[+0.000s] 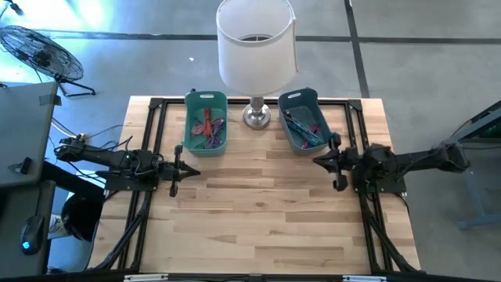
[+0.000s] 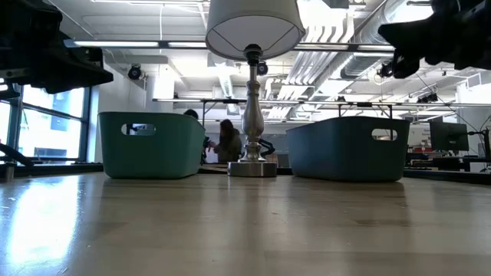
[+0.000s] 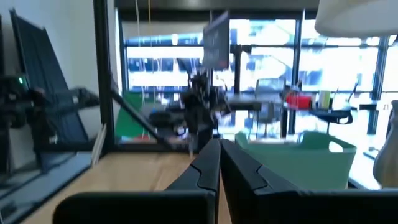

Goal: Pick & Place USB Port
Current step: Return to Home Position

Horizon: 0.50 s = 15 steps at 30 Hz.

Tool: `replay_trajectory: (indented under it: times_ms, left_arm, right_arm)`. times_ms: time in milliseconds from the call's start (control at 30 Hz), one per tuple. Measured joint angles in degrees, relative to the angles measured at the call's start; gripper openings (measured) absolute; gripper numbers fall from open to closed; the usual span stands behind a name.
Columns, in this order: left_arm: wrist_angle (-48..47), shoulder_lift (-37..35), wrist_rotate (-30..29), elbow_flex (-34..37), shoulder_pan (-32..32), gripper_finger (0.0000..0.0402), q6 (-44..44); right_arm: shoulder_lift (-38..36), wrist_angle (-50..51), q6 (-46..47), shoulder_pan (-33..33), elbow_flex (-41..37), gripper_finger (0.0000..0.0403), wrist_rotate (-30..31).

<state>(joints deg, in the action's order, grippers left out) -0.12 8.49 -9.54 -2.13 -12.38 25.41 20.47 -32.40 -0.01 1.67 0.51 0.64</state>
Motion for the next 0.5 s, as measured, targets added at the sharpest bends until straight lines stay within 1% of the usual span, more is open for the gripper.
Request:
replay_trajectory:
  times_ms: [233,500]
  left_arm:
    - [0.0,0.0,0.0,0.0,0.0,0.0001,0.0]
    - [0.0,0.0,0.0,0.0,0.0,0.0001,0.0]
  right_arm:
    - [-5.0,0.0,0.0,0.0,0.0,0.0007,0.0]
    - [-5.6,0.0,0.0,0.0,0.0,0.0008,0.0]
